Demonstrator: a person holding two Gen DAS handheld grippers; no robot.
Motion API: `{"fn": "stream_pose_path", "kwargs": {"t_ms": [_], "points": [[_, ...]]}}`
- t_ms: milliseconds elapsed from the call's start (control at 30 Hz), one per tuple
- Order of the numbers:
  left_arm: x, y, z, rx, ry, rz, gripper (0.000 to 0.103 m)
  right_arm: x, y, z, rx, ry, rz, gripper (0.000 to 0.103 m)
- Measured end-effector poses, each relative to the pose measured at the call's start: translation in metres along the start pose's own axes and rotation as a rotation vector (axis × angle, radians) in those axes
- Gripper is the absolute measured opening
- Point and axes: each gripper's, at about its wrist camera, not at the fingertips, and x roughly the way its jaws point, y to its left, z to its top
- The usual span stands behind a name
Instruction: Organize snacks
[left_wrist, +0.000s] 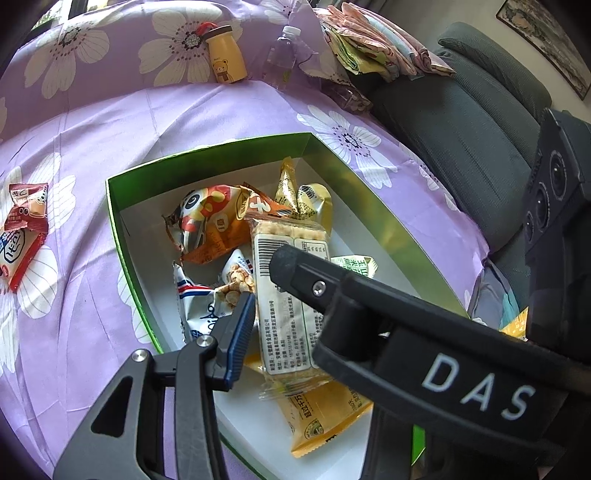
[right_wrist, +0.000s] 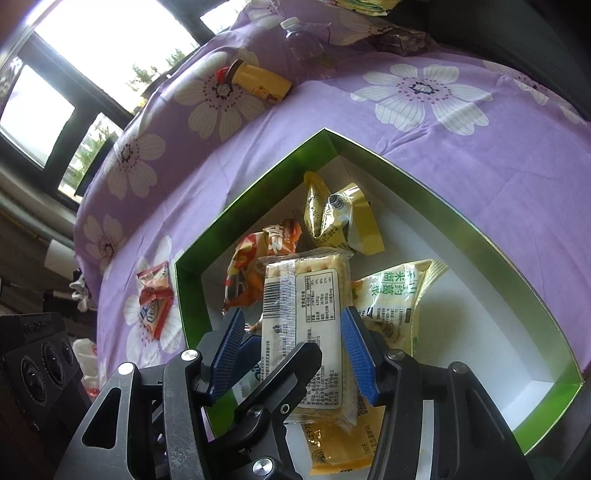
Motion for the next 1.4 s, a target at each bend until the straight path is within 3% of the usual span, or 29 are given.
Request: {"fn": "stream_pose_path", "kwargs": {"t_ms": [267, 467, 600, 767, 1000, 1133, 1300, 1400], "points": [[-0.042, 0.017, -0.003, 0.017, -0.084, 0.047, 0.059, -0.014, 0.015, -0.003, -0.049, -0.076, -0.029, 0.062], [-0.102, 0.076, -0.019, -0.029, -0.175, 0.214, 0.07, -0.016, 0.035, -0.006, -0.139, -0.133, -0.115, 0.069], [-0.14, 0.13, -0.035, -0.146, -0.248, 0.271, 0.083, -0.017, 0.053, -0.011, -0.175, -0.157, -0.12, 0.069], [-0.163, 0.185, -0.057, -0.288, -0.287, 0.298, 0.085, -0.014, 0.097, -0.03, -0.33, -0.22, -0.182, 0.069], [-0.179, 0.217, -0.058, -0.397, -0.307, 0.323, 0.088, 0.001, 0.161, -0.058, -0.46, -0.266, -0.184, 0.07], [-0.179, 0.226, -0.058, -0.416, -0.301, 0.359, 0.088, 0.023, 0.195, -0.06, -0.551, -0.221, -0.158, 0.07], [-0.178, 0.233, -0.059, -0.419, -0.279, 0.386, 0.088, 0.077, 0.219, -0.033, -0.513, -0.005, -0.063, 0.07], [-0.176, 0.24, -0.06, -0.427, -0.268, 0.384, 0.089, 0.114, 0.234, -0.022, -0.49, 0.07, -0.066, 0.07]]}}
